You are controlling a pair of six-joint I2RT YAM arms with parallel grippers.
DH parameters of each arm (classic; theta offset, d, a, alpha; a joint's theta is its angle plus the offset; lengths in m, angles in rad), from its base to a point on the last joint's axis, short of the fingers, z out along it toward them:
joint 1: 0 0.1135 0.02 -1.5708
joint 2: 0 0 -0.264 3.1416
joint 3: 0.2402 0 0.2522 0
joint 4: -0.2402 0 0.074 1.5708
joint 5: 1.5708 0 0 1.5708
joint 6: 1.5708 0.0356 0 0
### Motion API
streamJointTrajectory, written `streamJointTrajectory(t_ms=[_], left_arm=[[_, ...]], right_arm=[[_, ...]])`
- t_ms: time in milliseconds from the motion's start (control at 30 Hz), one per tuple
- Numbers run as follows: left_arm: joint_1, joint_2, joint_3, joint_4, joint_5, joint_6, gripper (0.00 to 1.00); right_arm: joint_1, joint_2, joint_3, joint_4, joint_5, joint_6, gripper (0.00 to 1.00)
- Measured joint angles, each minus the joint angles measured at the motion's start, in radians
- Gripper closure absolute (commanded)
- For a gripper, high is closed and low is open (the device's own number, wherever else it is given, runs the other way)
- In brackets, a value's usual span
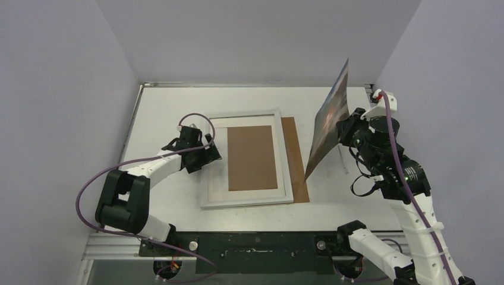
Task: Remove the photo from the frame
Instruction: Move the photo frame item to the photo frame.
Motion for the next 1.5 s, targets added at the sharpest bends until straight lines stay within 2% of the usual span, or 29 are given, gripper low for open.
streamJointTrajectory(t_ms=[300, 367, 467, 800, 1233, 1367, 1500], left_arm=[[0.010, 0.079, 0.004, 0.095, 0.082, 0.032, 0.00], [0.008, 0.091, 0.005, 0.130, 0.116, 0.035, 0.05], [0.003, 0.113, 0.009, 0.174, 0.155, 0.034, 0.05], [-0.047, 0.148, 0.027, 0.235, 0.202, 0.035, 0.03], [-0.056, -0.081, -0.020, 0.167, 0.201, 0.041, 0.03], [-0.056, -0.134, -0.056, 0.163, 0.201, 0.041, 0.03], [-0.054, -0.183, -0.081, 0.146, 0.199, 0.040, 0.03]], right_arm=[[0.000, 0.007, 0.001, 0.000, -0.014, 0.005, 0.95], [0.000, 0.014, 0.002, 0.000, -0.014, 0.007, 0.95], [0.000, 0.034, 0.013, -0.004, -0.014, 0.008, 0.95], [0.000, 0.054, 0.075, -0.009, 0.000, 0.016, 0.95], [0.000, 0.066, 0.154, -0.026, 0.042, 0.032, 0.95], [0.000, 0.066, 0.153, 0.000, 0.005, 0.055, 0.95], [0.000, 0.068, 0.151, 0.056, -0.097, 0.088, 0.95]])
